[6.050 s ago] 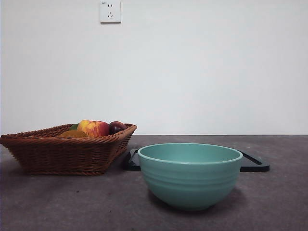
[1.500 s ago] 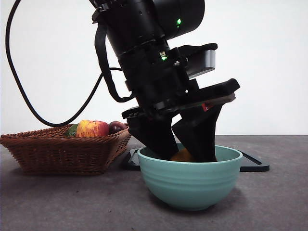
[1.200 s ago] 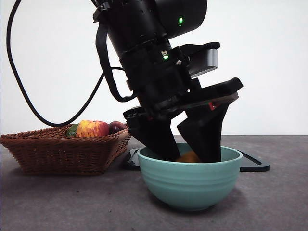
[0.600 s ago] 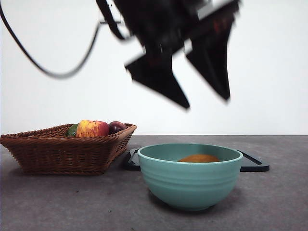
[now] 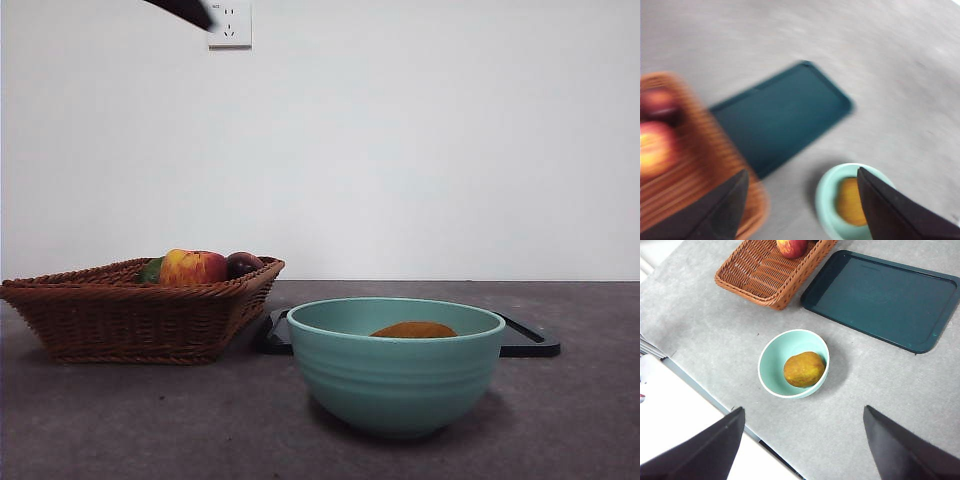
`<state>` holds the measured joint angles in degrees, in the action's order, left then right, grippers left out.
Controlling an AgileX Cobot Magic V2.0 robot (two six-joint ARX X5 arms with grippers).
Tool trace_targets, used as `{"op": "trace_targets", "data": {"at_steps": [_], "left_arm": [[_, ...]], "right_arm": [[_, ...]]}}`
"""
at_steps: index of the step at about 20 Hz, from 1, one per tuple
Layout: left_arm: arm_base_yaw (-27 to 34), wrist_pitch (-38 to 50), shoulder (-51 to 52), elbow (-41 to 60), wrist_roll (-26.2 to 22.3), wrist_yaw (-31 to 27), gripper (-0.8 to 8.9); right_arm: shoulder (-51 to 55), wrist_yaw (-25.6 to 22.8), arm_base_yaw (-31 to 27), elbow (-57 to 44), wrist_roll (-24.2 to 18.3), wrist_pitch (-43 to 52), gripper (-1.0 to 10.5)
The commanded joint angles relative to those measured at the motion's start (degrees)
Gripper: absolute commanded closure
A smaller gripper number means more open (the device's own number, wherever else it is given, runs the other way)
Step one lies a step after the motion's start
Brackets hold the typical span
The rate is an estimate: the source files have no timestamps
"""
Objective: Pick up the wifruite, put it on the bowl, pick up the plate, put it on desk
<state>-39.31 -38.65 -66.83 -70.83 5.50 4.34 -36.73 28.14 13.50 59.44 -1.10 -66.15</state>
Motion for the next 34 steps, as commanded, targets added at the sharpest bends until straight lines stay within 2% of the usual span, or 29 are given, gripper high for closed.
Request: {"op": "trace_targets", "data": {"at_steps": [1,3,7,13,17,25,29,34], "left_arm": [[3.3,-1.9,3.5,-0.6,0.0,0.0,4.69],[6.3,-3.8,6.8,0.7,-0.3,0.8,4.69],[9.4,-5.4,14.4,8.3,-0.3,7.6,4.69],[9.3,-7.6,22.9,20.5,-0.4,27.1,4.7],[9.3,-12.5,24.2,20.7,-1.7,27.7,4.7],[9.3,-12.5,24.2,20.7,-1.9,27.6,4.7],[9.3,-12.5,24.2,20.7,-1.9,27.6,4.7],[9.3,-12.5,24.2,20.7,-1.9,27.6,4.7]], "right_arm": [[-0.3,-0.1,0.2,1.1,0.2,0.6,5.7],[-0.3,-0.1,0.2,1.1,0.2,1.1,5.7],[-0.3,-0.1,0.2,1.1,0.3,3.7,5.7],[-2.8,-0.1,0.2,1.1,0.3,3.9,5.7],[-4.9,0.0,0.3,1.1,0.3,3.9,5.7],[-7.0,0.4,0.3,0.9,1.4,3.6,5.7],[-7.2,0.4,1.2,-2.8,4.9,4.7,5.7],[-7.5,0.3,6.1,-15.0,14.6,18.5,5.7]]}}
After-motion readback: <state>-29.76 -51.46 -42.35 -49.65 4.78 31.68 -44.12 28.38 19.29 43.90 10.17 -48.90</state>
